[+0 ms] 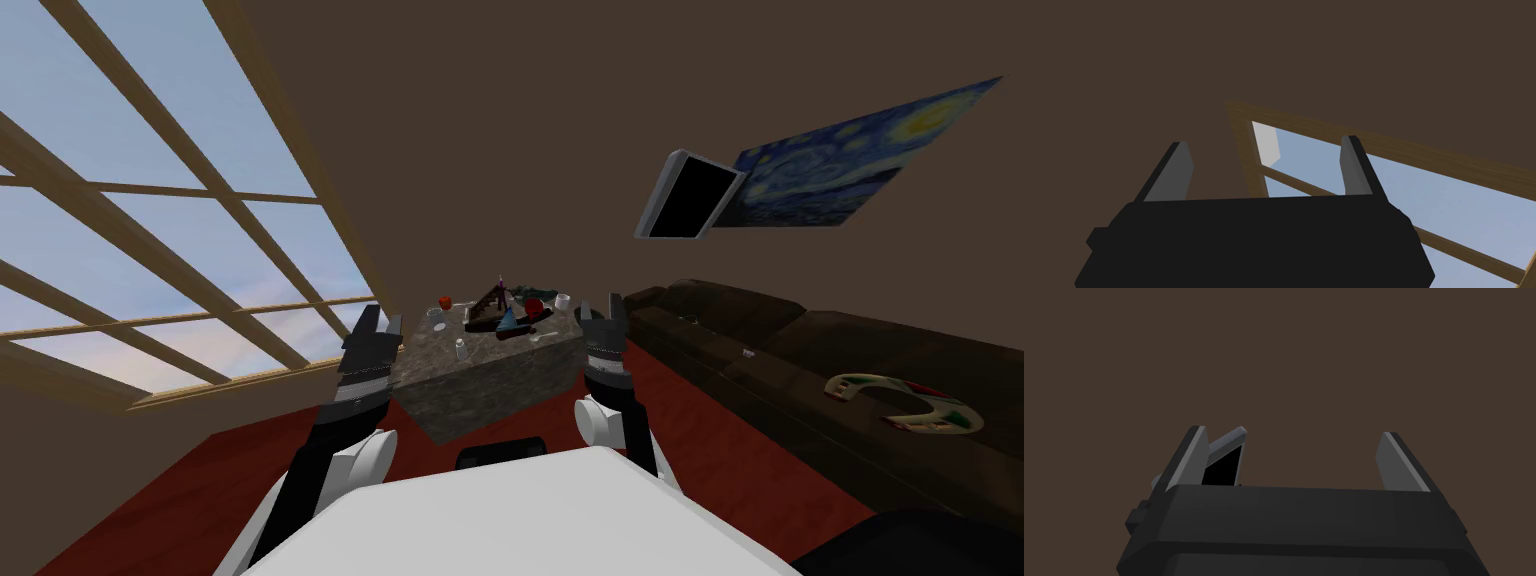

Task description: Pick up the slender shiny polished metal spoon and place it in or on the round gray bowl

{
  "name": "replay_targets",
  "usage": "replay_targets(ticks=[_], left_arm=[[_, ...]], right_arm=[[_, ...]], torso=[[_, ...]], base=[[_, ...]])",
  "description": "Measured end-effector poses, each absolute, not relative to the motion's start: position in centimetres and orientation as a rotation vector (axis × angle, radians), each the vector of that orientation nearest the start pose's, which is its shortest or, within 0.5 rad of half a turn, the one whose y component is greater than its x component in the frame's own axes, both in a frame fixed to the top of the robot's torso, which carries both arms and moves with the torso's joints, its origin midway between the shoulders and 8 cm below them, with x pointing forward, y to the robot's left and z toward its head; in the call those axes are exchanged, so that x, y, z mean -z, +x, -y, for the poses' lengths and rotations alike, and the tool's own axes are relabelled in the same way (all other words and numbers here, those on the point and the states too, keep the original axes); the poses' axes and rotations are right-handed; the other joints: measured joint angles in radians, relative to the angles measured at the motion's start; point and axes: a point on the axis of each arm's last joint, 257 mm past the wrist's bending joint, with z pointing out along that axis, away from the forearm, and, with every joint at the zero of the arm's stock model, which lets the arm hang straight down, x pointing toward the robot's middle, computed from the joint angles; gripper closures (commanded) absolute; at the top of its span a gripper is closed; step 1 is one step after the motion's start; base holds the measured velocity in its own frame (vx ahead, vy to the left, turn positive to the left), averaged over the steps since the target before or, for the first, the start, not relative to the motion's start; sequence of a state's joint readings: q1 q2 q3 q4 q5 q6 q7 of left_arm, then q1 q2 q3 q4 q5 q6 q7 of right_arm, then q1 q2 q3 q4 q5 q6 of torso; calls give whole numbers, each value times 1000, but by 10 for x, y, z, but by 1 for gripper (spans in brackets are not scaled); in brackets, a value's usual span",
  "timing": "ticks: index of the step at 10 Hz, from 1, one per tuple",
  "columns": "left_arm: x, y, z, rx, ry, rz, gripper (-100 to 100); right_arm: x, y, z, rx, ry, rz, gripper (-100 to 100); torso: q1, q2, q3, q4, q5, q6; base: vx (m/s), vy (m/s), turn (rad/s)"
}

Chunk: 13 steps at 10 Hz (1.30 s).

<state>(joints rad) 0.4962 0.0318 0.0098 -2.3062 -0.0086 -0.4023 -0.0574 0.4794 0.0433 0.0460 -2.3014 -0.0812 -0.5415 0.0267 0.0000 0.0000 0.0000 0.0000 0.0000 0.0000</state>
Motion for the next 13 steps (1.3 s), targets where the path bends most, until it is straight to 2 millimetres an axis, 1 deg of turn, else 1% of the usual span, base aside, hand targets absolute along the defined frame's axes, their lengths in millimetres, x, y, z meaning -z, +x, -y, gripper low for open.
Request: replay_targets(ticks=[2,4,6,8,10,12,13], left_arm=[[-19,355,-280,1219,-660,-703,0],[-19,355,-280,1219,-660,-703,0],[-19,355,-280,1219,-660,-703,0],[-19,355,-280,1219,-660,-703,0],[-19,355,-280,1219,-660,-703,0],[-19,355,-280,1219,-660,-703,0],[-19,355,-280,1219,-660,-703,0]], right_arm=[[-42,336,274,-1378,638,-534,-100],[-31,339,275,-1338,605,-612,-100],[-15,345,283,-1274,572,-698,-100],[2,347,296,-1188,542,-787,-100],[27,352,319,-1080,516,-881,-100],[52,349,340,-959,485,-978,-100],[59,349,346,-928,478,-1002,-100]], torso=[[-2,1,0,0,0,0],[-4,2,1,0,-1,0],[-5,3,2,1,-1,0],[-5,4,2,1,-1,0],[-6,5,3,1,-1,0],[-6,5,3,1,-1,0],[-5,3,2,1,-1,0]], base=[[-18,-28,55],[-41,-46,111],[-54,-61,152],[-67,-66,207],[-84,-65,276],[-61,-67,180],[-47,-45,214]])
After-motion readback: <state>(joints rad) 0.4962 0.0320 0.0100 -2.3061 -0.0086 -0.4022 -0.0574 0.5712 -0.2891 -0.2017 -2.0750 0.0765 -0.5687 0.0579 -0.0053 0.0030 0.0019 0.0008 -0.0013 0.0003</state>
